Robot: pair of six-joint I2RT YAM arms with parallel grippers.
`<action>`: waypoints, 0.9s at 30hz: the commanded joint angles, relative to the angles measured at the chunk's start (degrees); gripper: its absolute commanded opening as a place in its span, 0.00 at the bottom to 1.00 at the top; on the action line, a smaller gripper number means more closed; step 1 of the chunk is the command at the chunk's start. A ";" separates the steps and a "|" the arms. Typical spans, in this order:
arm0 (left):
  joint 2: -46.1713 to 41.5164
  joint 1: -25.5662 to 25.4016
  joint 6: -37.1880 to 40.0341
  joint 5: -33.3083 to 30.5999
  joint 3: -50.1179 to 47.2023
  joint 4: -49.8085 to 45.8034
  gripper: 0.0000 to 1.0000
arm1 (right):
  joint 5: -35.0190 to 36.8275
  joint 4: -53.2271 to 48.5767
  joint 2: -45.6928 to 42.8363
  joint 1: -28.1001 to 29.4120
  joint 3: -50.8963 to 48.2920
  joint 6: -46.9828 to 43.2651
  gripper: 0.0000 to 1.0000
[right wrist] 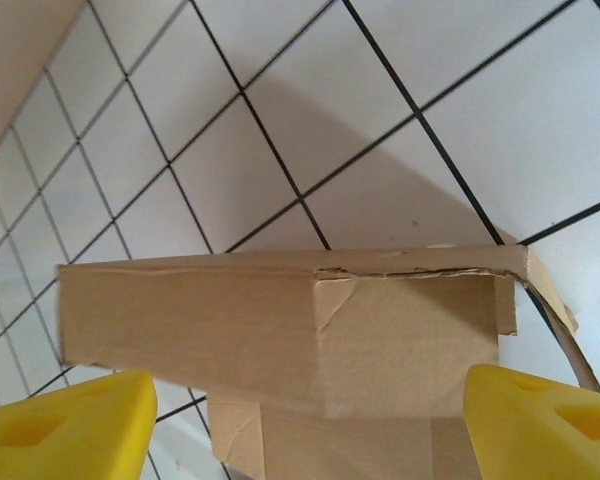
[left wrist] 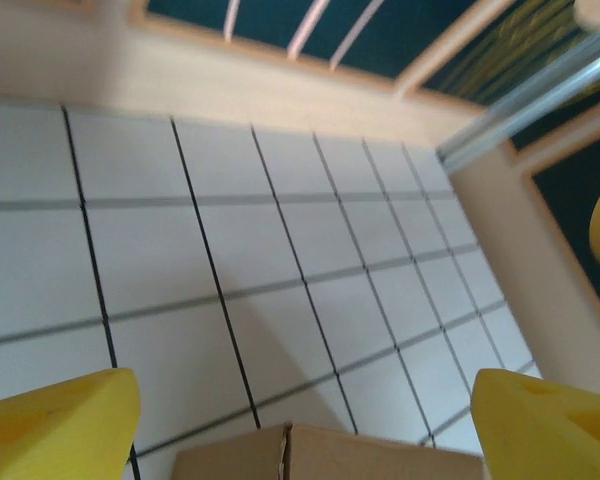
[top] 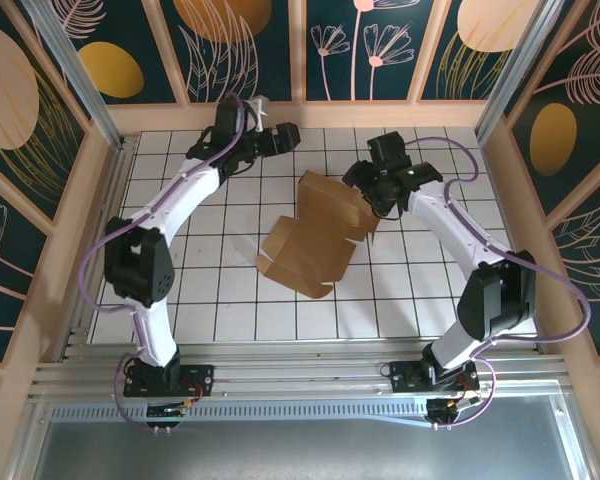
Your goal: Fold the paper box
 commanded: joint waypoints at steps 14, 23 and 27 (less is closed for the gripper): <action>8.54 -2.99 4.44 13.56 -0.72 -6.39 0.82 | -7.56 11.79 1.24 -1.37 -7.46 1.40 0.89; 6.47 -5.04 0.90 14.55 -4.57 -1.18 0.67 | -7.48 16.63 1.12 -1.80 -9.39 -1.95 0.76; 3.74 -5.51 -0.34 12.52 -7.92 0.83 0.67 | -5.28 16.07 3.25 -1.82 -7.99 -6.24 0.66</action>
